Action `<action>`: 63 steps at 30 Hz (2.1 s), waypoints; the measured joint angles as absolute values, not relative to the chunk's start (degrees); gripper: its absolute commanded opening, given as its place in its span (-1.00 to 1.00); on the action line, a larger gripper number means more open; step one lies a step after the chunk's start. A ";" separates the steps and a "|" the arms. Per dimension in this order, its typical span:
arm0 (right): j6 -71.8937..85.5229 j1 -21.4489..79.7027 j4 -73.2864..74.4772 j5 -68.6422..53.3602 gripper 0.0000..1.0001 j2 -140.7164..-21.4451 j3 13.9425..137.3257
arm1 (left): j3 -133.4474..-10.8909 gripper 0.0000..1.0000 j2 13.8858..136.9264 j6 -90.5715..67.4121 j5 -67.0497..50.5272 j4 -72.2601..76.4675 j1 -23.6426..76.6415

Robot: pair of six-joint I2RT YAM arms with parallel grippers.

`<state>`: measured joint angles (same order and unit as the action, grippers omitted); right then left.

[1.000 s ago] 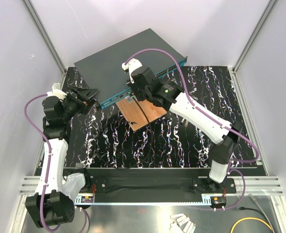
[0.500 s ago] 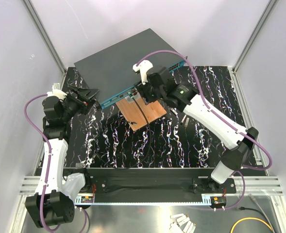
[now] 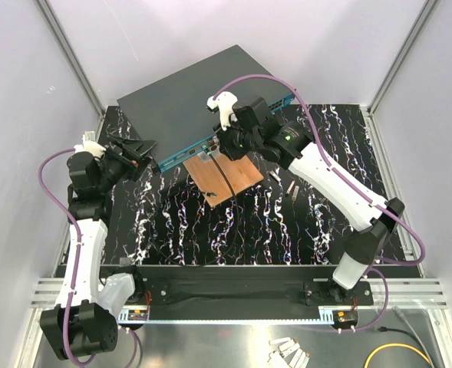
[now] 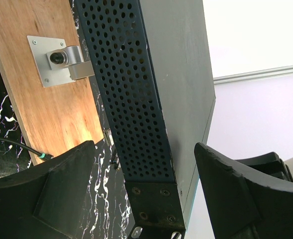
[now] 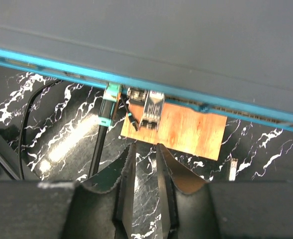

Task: Insert the plug into the switch port

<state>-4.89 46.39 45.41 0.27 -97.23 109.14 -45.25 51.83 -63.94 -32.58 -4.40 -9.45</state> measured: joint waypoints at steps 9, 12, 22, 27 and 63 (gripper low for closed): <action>-4.64 46.39 45.74 1.96 -0.66 -100.92 112.64 | -45.25 0.72 51.83 -63.96 -32.58 -4.38 -9.45; -4.60 46.39 45.74 2.61 -0.77 -101.89 113.84 | -45.25 0.72 51.83 -63.96 -32.58 -4.38 -9.45; -3.57 46.39 46.57 4.05 -0.93 -104.90 117.54 | -45.12 0.72 51.83 -63.99 -32.58 -4.36 -9.45; -1.72 46.37 48.07 4.49 -0.96 -105.80 119.31 | -44.45 0.72 51.83 -64.03 -32.58 -4.38 -9.45; 10.31 46.44 53.25 6.66 -1.00 -109.97 126.08 | -42.59 -0.07 51.20 -66.92 -30.15 0.08 -6.68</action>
<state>10.31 46.44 53.25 6.66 -109.97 126.08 -42.59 51.20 -66.92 -30.15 0.08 -6.68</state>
